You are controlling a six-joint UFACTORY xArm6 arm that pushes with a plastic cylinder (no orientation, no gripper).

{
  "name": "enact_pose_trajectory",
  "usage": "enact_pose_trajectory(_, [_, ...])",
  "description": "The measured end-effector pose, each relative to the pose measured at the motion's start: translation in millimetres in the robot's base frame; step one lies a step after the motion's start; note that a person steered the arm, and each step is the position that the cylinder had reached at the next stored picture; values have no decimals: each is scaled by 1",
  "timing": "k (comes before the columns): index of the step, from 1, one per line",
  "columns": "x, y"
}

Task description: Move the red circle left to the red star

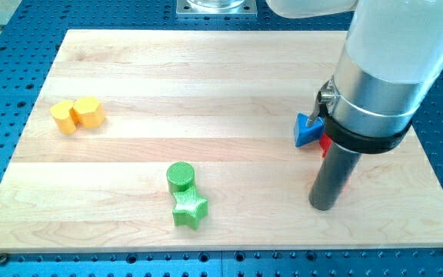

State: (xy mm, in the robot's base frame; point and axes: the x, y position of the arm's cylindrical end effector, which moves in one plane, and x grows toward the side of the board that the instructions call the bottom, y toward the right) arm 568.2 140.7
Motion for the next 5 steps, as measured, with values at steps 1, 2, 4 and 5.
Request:
enact_pose_trajectory(1, [-2, 26])
enact_pose_trajectory(2, [-5, 42])
enact_pose_trajectory(4, [-40, 25])
enact_pose_trajectory(5, [-38, 21])
